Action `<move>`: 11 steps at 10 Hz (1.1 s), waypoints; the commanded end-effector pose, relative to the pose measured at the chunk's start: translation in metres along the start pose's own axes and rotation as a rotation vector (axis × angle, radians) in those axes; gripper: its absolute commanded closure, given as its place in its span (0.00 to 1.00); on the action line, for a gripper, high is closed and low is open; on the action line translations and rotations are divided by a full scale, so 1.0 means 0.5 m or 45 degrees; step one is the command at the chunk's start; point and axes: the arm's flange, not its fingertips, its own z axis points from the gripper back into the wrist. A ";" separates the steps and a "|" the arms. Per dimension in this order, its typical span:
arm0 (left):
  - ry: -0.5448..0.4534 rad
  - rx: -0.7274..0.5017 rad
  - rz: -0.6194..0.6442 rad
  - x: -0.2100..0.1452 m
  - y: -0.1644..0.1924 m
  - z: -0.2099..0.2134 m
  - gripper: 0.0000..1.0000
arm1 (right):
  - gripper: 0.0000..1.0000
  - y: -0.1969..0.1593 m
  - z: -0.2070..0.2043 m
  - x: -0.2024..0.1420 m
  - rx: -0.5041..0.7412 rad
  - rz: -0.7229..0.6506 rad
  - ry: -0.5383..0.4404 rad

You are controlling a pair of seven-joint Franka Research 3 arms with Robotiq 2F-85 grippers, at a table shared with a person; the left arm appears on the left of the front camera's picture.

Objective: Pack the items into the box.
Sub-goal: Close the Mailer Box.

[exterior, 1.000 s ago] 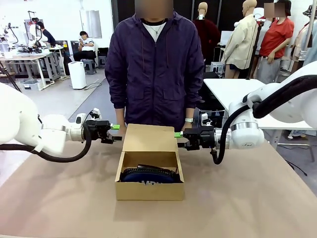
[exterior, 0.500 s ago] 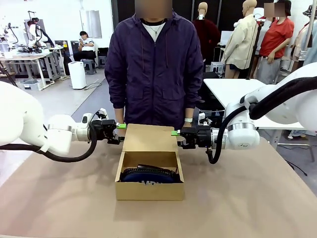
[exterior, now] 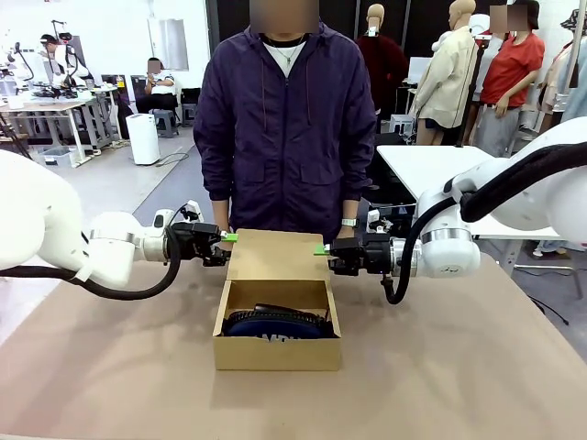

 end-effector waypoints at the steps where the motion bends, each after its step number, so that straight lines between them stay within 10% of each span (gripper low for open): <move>1: 0.041 0.004 0.025 0.002 -0.015 -0.001 0.31 | 0.43 -0.001 -0.009 0.004 0.017 0.026 -0.001; 11: 0.172 0.127 -0.543 -0.064 -0.194 -0.040 0.31 | 0.43 0.160 0.033 -0.043 -0.064 0.519 0.024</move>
